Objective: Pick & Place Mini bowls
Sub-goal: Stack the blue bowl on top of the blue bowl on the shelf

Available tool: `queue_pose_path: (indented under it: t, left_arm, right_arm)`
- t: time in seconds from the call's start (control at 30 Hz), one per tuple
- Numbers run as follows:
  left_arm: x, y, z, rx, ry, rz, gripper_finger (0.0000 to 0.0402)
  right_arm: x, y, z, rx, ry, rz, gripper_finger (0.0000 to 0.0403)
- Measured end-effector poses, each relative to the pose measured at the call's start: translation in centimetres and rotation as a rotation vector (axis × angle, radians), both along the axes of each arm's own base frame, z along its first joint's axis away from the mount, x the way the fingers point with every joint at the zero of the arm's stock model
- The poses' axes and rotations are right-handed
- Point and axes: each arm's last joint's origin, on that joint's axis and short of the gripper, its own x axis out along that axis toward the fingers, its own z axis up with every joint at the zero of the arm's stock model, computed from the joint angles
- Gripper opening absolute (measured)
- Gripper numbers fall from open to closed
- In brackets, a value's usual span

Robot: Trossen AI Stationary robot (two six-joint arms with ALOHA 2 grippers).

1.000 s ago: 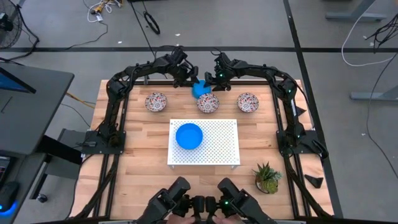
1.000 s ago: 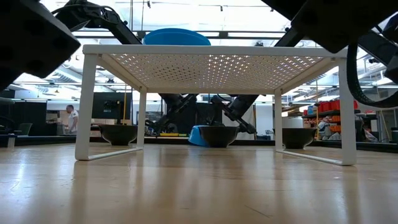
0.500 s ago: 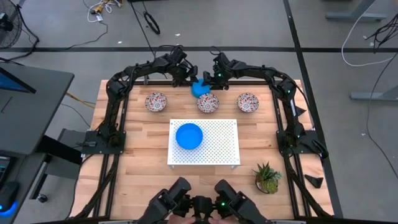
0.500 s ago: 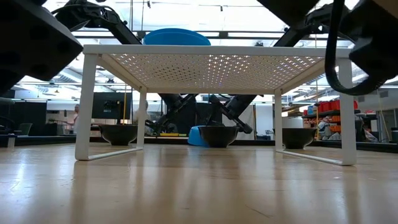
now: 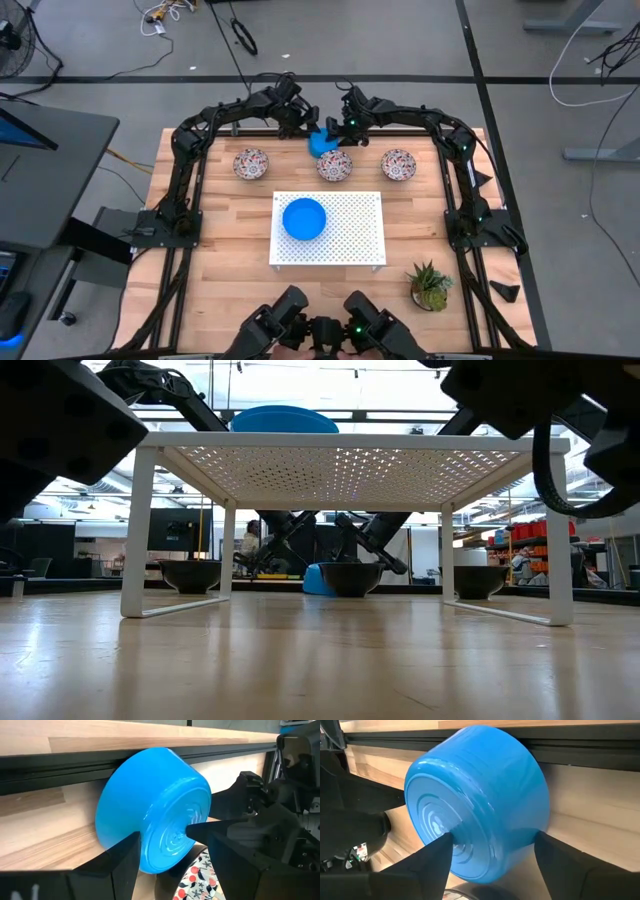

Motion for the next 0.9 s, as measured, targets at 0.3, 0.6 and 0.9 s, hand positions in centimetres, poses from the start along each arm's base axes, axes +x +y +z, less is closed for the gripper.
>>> queue_pose_path:
  t: [0.3, 0.6, 0.9]
  left_arm:
    - [0.03, -0.03, 0.04, 0.009, -0.016, -0.033, 0.0234]
    - [0.13, -0.11, 0.22, -0.007, -0.057, -0.073, 0.0233]
    - [-0.14, 0.13, 0.20, -0.002, -0.056, -0.075, 0.0233]
  right_arm:
    - [0.02, 0.03, 0.09, -0.003, -0.004, 0.007, 0.0218]
    - [0.33, 0.04, 0.24, -0.004, -0.037, 0.028, 0.0144]
    - [0.26, -0.01, 0.27, -0.011, -0.044, 0.044, 0.0050]
